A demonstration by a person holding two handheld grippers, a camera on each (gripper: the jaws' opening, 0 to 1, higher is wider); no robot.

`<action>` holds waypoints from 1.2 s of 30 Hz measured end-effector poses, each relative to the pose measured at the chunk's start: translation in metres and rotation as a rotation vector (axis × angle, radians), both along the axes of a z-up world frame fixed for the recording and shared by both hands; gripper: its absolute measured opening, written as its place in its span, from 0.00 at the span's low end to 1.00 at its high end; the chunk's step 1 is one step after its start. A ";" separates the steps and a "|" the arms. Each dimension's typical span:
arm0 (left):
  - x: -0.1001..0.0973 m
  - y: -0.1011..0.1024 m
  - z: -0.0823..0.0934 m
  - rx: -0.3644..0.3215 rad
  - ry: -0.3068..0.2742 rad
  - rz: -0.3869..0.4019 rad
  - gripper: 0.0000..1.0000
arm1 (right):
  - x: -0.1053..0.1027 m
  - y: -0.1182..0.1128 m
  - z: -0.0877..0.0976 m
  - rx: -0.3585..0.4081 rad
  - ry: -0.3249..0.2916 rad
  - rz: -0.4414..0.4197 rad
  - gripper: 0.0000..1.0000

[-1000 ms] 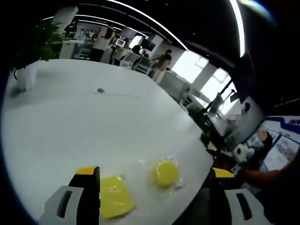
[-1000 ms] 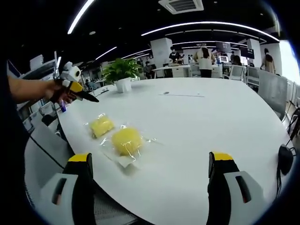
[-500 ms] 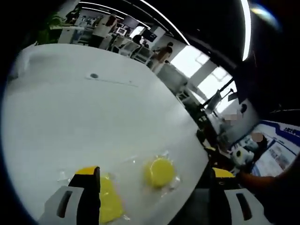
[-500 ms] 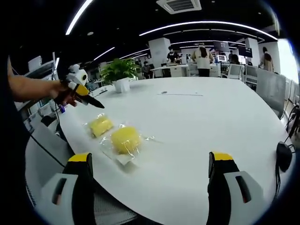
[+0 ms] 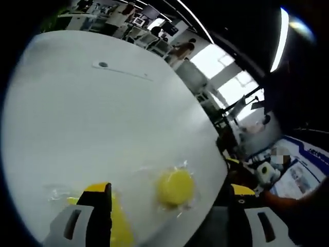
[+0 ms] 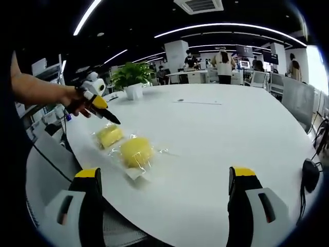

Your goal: Compare the silicone blocks by pressing each to a similar depth, holding the contact briefly, and releasing to observe deformation and rebound differences across the visible hardness samples.

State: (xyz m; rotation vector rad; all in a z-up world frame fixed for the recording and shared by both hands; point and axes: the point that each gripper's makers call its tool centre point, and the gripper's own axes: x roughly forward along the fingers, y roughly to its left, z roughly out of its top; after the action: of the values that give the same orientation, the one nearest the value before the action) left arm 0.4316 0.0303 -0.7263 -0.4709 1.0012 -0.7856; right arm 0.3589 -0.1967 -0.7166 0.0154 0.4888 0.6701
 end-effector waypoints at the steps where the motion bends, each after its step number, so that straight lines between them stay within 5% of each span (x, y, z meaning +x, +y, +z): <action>1: 0.000 -0.001 -0.001 -0.004 0.003 -0.003 0.93 | 0.000 -0.001 -0.001 0.001 0.001 -0.003 0.96; 21: 0.014 -0.027 -0.023 -0.094 0.114 0.092 0.79 | -0.003 -0.006 -0.005 0.027 0.030 -0.040 0.96; 29: 0.012 -0.029 -0.036 -0.098 0.184 0.099 0.55 | -0.002 -0.005 -0.001 0.042 0.031 -0.047 0.96; 36: 0.016 -0.033 -0.045 -0.079 0.200 0.100 0.47 | -0.005 -0.005 -0.003 0.042 0.041 -0.045 0.96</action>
State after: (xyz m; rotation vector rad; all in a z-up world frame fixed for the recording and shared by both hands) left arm 0.4472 -0.0024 -0.7718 -0.6728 1.1254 -0.6996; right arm 0.3538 -0.2018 -0.7192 0.0800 0.5126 0.6371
